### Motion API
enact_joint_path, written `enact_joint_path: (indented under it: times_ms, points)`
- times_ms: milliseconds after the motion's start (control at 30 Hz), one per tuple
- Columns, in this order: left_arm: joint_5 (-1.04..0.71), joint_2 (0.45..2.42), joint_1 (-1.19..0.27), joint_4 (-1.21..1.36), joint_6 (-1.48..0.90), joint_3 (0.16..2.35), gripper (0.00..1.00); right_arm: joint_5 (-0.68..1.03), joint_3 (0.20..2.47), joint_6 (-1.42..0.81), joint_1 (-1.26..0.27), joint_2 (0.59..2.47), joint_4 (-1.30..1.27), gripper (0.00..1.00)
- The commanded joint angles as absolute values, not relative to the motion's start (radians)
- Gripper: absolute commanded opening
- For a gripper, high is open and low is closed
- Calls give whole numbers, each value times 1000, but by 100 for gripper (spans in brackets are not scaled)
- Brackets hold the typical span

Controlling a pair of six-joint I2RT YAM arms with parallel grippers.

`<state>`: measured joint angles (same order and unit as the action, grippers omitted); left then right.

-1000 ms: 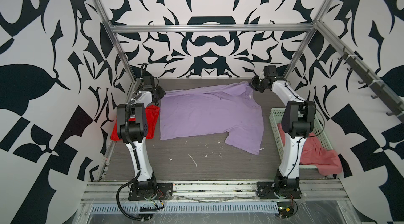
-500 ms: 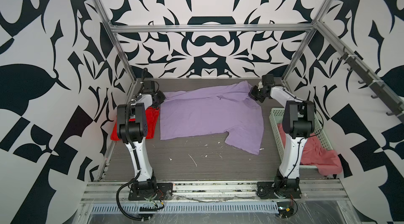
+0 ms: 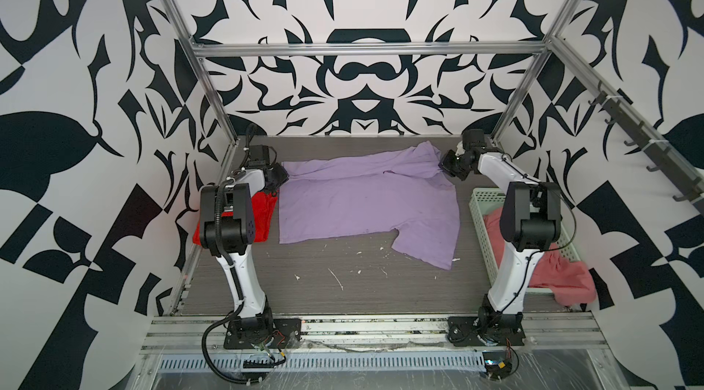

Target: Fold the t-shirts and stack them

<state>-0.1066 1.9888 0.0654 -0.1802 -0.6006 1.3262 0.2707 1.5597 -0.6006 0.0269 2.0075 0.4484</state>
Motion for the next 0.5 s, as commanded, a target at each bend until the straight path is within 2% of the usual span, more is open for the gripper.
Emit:
enact_joint_path:
  times_ms: [0,67,133,200,400,467]
  points:
    - [-70,1932,71,-182,-614,1323,46,263,1588,-582,35,1979,510,0]
    - [-53,1914,70,-195,-618,1331,51,251,1580,-581,35,1968,528,1]
    - [-42,1894,69,-200,-626,1334,56,224,1550,-583,35,1933,515,18]
    - [-18,1872,67,-209,-632,1339,60,177,1547,-574,36,1902,514,24]
    - [160,1815,14,-291,-603,1379,65,93,1661,-570,34,1879,543,25]
    - [155,1827,5,-307,-599,1403,66,97,1688,-579,33,1883,529,25]
